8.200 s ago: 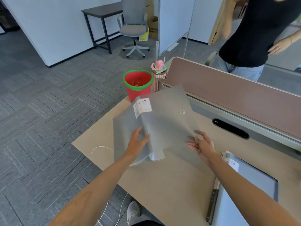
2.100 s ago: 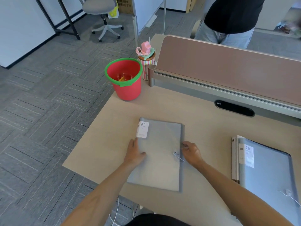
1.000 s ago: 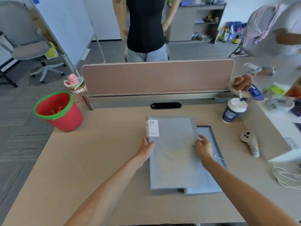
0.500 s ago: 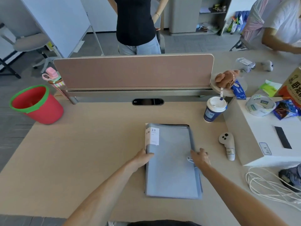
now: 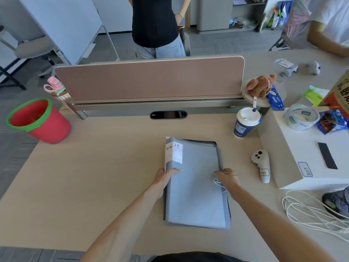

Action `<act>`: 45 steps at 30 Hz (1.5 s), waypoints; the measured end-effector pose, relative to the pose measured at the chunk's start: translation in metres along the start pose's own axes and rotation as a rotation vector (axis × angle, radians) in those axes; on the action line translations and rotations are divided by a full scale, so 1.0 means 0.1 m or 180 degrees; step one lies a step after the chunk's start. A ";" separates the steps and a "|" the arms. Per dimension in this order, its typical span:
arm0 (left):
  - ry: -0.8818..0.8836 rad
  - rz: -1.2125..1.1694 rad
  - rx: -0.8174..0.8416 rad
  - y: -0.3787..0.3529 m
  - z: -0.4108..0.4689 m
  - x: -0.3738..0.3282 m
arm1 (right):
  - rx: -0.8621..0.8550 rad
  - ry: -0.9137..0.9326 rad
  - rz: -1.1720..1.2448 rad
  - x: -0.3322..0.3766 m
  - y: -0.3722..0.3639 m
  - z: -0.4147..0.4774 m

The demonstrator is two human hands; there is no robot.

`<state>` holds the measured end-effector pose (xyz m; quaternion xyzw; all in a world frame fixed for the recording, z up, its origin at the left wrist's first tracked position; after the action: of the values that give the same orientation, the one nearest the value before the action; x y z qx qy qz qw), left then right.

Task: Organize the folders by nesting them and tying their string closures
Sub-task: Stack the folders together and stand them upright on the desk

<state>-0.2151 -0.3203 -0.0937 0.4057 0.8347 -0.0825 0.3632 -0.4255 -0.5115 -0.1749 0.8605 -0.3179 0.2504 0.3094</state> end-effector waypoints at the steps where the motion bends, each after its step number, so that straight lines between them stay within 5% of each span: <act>1: -0.0081 -0.0041 0.0070 -0.03 -0.03 -0.07 | -0.0013 0.0020 0.0066 0.04 0.00 -0.07; 14: -0.1237 -0.0138 0.0227 0.85 -0.25 -0.78 | -0.0011 0.0395 0.0755 1.18 -0.49 -0.88; 19: -0.1911 0.0203 -0.0137 1.49 -0.38 -1.08 | -0.0076 0.1186 0.0789 1.83 -0.82 -1.13; 25: -0.2429 0.0117 -0.0382 2.04 -0.38 -1.29 | -0.0826 0.2167 0.0272 2.33 -1.06 -1.51; 45: -0.2462 0.0632 0.0077 2.18 -0.01 -1.51 | -0.1337 0.2299 -0.0090 2.41 -1.04 -1.77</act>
<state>0.0069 -0.2703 0.0427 0.4277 0.5920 -0.2035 0.6521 -0.2317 -0.4207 0.0586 0.6400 -0.2212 0.4615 0.5732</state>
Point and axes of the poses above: each hand's wrist, its own z-axis towards the middle knuckle, its own y-axis out of the back of the hand, x = y × z, the point moved 7 cm from there along z, towards the middle knuckle, and after that the axes turned 1 degree about -x, right-handed, at the moved point
